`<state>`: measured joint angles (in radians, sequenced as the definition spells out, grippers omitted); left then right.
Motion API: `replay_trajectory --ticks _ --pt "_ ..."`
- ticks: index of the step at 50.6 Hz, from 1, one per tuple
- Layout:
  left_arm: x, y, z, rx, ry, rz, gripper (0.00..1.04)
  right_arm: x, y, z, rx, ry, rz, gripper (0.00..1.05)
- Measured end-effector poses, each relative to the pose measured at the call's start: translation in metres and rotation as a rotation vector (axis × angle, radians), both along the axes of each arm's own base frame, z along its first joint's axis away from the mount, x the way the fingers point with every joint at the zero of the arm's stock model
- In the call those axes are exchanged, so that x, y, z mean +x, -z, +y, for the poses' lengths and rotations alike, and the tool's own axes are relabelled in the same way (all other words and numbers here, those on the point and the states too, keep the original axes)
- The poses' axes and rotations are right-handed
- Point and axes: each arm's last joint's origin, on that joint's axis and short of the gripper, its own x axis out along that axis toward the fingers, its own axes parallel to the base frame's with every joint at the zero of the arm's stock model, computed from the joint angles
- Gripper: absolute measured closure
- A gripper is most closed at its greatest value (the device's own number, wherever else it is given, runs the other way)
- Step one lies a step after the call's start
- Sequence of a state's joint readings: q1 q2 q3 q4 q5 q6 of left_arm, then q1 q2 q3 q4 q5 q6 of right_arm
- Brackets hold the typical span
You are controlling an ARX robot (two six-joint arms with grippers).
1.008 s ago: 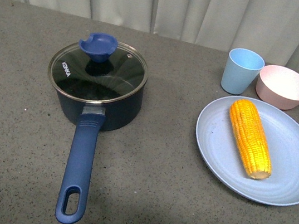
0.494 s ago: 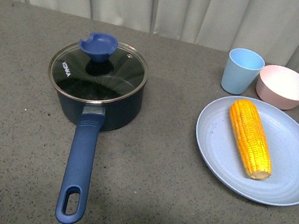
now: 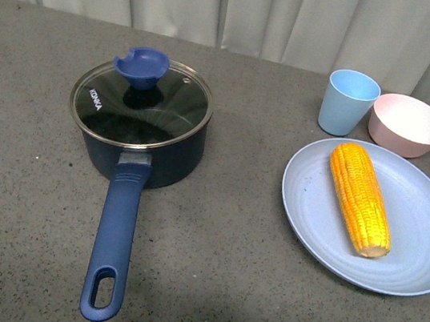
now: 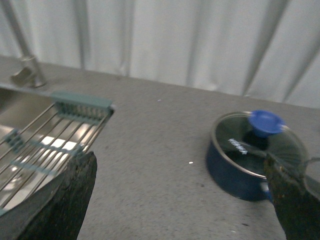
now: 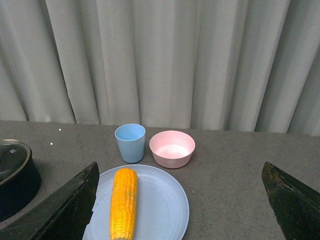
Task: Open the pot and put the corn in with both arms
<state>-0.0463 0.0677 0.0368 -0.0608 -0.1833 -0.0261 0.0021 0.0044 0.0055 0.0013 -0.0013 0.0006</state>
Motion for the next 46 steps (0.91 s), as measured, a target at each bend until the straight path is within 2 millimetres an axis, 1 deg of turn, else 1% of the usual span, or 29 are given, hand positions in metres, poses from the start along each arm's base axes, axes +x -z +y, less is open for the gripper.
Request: replay_trajectory --ticks 2,6,10,16,20,22,23,25,27,30,41,46 --pt "0.003 0.003 0.000 0.002 -0.041 0.042 0.07 0.000 0.000 0.000 0.000 0.000 0.000 0.09" --pt "0.009 0.004 -0.002 -0.001 -0.029 0.054 0.07 0.000 0.000 0.000 0.000 0.000 0.000 0.09" --pt "0.019 0.002 -0.005 -0.012 0.003 0.036 0.07 0.000 0.000 0.000 0.000 0.000 0.000 0.09" --pt "0.039 -0.001 -0.011 -0.031 0.067 0.014 0.07 0.000 0.000 0.000 0.000 0.000 0.000 0.09" --pt "0.062 -0.004 -0.017 -0.040 0.107 -0.011 0.07 0.000 0.000 0.000 0.000 0.000 0.000 0.09" --pt "0.082 -0.005 -0.023 -0.036 0.133 -0.033 0.07 0.000 0.000 0.000 0.000 0.000 0.000 0.09" --pt "0.088 -0.004 -0.025 -0.038 0.139 -0.039 0.07 0.000 0.000 0.000 0.000 0.000 0.000 0.09" --pt "0.106 -0.002 -0.031 -0.038 0.153 -0.044 0.07 0.000 0.000 0.000 0.000 0.000 0.000 0.09" --pt "0.126 0.005 -0.037 -0.039 0.168 -0.033 0.07 0.000 0.000 0.000 0.000 0.000 0.000 0.09" --pt "0.148 0.016 -0.045 -0.052 0.187 -0.010 0.07 0.000 0.000 0.000 0.000 0.000 0.000 0.09" --pt "0.197 0.049 -0.064 -0.066 0.256 0.081 0.07 0.000 0.000 0.000 0.000 0.000 0.000 0.09" --pt "0.212 0.059 -0.070 -0.056 0.286 0.096 0.07 0.000 0.000 0.000 0.000 0.000 0.000 0.09"
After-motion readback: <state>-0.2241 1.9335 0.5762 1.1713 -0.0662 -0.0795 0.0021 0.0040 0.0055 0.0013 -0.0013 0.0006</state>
